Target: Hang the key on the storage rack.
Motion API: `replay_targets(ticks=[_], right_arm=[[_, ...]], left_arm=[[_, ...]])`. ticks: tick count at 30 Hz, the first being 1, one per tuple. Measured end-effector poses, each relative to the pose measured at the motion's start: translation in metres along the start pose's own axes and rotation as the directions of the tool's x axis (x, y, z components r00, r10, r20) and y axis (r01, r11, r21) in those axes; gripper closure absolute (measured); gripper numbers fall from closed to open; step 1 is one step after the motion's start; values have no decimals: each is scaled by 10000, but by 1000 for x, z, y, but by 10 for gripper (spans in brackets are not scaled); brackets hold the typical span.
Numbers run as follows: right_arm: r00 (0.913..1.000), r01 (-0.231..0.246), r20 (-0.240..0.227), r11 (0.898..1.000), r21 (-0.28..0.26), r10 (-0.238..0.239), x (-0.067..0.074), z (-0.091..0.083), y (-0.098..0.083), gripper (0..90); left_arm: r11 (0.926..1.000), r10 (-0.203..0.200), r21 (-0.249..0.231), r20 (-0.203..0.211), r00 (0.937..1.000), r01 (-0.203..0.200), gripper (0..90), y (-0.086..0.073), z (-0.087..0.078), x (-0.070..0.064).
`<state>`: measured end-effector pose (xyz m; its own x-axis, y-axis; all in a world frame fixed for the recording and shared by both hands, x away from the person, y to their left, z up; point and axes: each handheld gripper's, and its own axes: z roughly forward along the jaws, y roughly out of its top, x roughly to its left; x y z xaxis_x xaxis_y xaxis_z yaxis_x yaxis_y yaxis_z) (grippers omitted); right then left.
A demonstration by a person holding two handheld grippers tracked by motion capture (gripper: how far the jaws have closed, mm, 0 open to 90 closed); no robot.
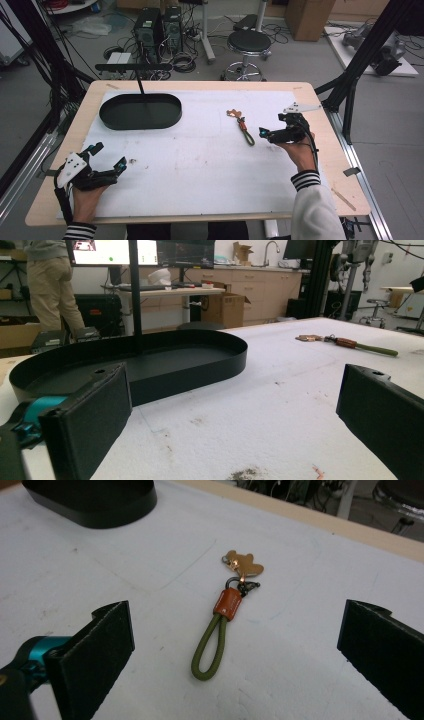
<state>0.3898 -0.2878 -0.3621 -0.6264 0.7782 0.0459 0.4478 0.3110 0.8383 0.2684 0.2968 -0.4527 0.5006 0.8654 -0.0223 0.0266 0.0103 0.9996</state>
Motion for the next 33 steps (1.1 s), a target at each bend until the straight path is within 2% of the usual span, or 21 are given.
replay_targets(ticks=[3,7,8,9,10,11,13,15,16,17,18,19,20,21,23,24,25,29,30,32,33], right_arm=[[10000,75,29,9994,330,-76,0,6,6,6],[9998,183,38,9930,1170,-189,1,20,18,6],[9998,183,38,9930,1170,-189,1,20,18,6],[9998,205,39,9875,1562,-214,2,26,22,7],[9998,205,39,9875,1562,-214,2,26,22,7],[9997,218,86,9806,1949,-239,3,32,25,7],[9997,218,86,9770,2122,-242,4,36,26,7],[9996,226,131,9651,2611,-270,5,46,29,7],[9996,226,131,9651,2611,-270,5,46,29,7],[9996,166,172,9581,2860,-224,6,52,31,7],[9996,166,172,9581,2860,-224,6,52,31,7],[9996,149,187,9536,3007,-215,7,55,31,7],[9995,109,236,9447,3278,-197,7,61,31,7],[9995,109,236,9447,3278,-197,7,61,31,7],[9992,149,285,9327,3603,-269,8,69,31,7],[9992,149,285,9327,3603,-269,8,69,31,7],[9991,112,336,9260,3773,-258,9,74,32,7],[9991,74,360,9152,4030,-239,9,83,30,7],[9991,74,360,9152,4030,-239,9,83,30,7],[9989,15,425,9024,4310,-220,8,87,28,7],[9987,46,438,8923,4514,-274,8,91,26,7]], left_arm=[[10000,-10,-17,-8,10000,10,17,0,0,0],[10000,-17,7,-3,10000,17,17,0,0,0],[10000,-22,4,-11,10000,22,17,0,0,0],[10000,-25,10,-15,10000,25,17,0,0,0],[10000,-13,14,-11,10000,13,17,0,0,0],[10000,-13,18,-12,10000,13,17,0,0,0],[10000,-8,51,0,10000,8,17,0,0,0],[10000,15,50,5,10000,-15,17,0,1,0],[10000,48,68,-13,10000,-48,17,0,1,0],[10000,53,80,-23,10000,-53,17,0,1,0],[10000,48,86,-17,10000,-48,17,0,1,0],[9999,45,96,-3,10000,-45,17,0,1,0],[10000,39,81,-7,10000,-39,17,0,1,0],[10000,9,70,-6,10000,-9,17,0,1,0],[10000,3,67,-4,10000,-2,17,0,1,0],[10000,-2,82,-2,10000,2,17,0,1,0],[10000,-16,74,0,10000,16,17,0,1,0],[10000,-27,76,-13,10000,27,17,0,1,0],[10000,-31,84,-7,10000,31,17,0,1,0],[10000,-51,85,-5,10000,51,17,0,1,0],[10000,-55,81,-7,10000,55,17,0,1,0]])
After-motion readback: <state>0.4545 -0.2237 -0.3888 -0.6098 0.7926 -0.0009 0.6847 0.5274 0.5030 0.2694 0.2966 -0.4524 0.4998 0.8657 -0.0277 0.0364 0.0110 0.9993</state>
